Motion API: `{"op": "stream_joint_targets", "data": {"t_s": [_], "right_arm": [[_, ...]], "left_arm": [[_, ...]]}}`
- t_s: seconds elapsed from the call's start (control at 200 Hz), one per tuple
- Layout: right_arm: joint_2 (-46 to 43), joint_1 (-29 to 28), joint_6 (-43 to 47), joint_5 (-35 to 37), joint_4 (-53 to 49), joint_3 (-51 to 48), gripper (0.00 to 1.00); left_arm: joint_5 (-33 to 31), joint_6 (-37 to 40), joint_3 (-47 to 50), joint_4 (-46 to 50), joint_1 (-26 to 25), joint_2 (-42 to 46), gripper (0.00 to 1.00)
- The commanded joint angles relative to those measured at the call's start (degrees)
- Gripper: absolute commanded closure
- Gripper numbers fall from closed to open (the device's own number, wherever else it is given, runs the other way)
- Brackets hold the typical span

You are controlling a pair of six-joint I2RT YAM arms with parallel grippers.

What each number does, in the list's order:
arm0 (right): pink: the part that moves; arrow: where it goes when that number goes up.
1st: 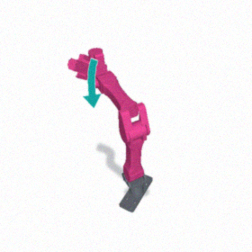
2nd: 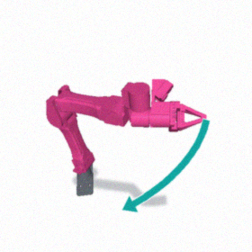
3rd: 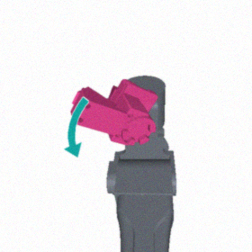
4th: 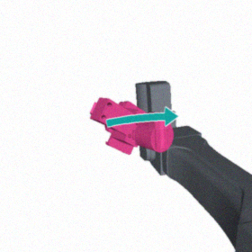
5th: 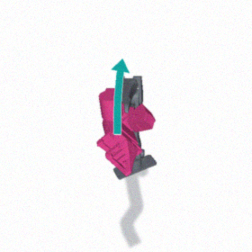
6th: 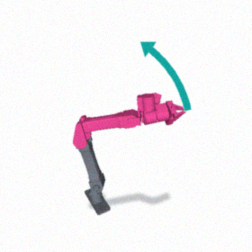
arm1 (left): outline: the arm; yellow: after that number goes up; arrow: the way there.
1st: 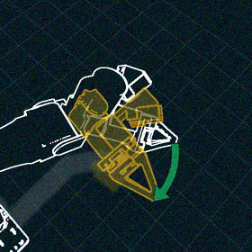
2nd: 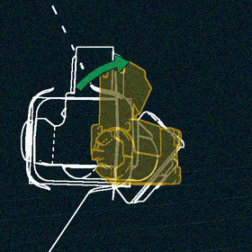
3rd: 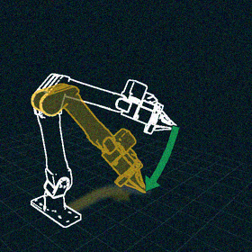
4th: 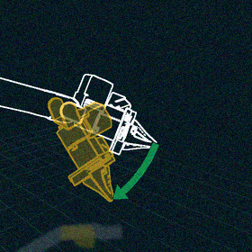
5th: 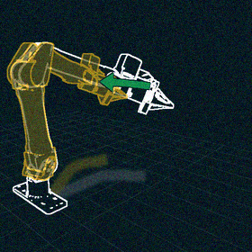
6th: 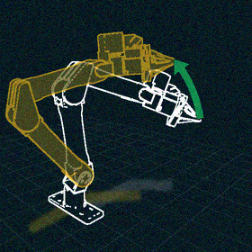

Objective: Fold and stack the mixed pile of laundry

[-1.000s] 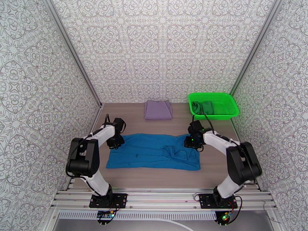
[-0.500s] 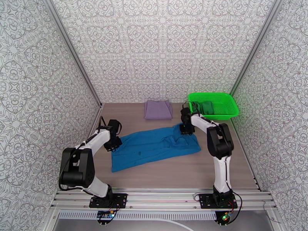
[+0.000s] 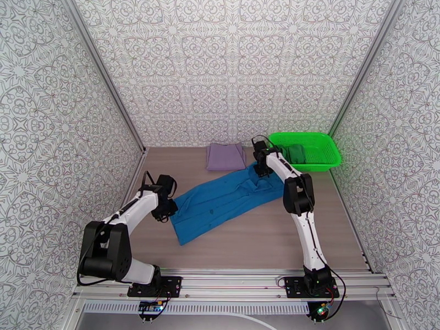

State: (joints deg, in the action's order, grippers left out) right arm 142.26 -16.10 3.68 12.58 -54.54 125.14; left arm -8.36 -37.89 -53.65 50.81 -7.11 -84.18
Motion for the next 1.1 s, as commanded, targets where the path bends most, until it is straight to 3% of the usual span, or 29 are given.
{"op": "stream_joint_targets", "data": {"t_s": [0.0,0.165,0.315,0.505,0.655,0.905,1.095], "right_arm": [[-11.2,0.0,1.0,-3.9,5.3,-11.8,0.6],[-22.7,-0.9,-2.8,-11.0,9.7,-22.5,0.55],[-19.2,-2.1,-3.9,-16.4,8.3,-19.9,0.61],[-13.9,-4.2,-5.4,-17.2,6.2,-15.2,0.67],[-17.8,-6.2,-7.0,-17.2,7.0,-22.5,0.68],[-36.7,-17.0,-11.8,-13.4,12.8,-43.9,0.62],[-43.3,-28.8,-17.1,-10.3,12.3,-48.2,0.57]], "left_arm": [[0.4,-1.6,0.7,1.2,-0.2,1.8,0.77],[0.0,0.4,-2.9,0.9,1.2,-0.8,0.77],[-0.1,2.7,-7.4,-0.7,3.2,-5.4,0.77],[1.0,4.2,-10.6,-2.5,6.0,-9.9,0.78],[1.6,5.5,-11.9,-2.6,8.8,-12.7,0.77],[6.0,7.4,-11.9,-4.2,12.8,-14.4,0.41],[11.0,8.4,-13.1,-5.5,13.1,-16.9,0.32]]}}
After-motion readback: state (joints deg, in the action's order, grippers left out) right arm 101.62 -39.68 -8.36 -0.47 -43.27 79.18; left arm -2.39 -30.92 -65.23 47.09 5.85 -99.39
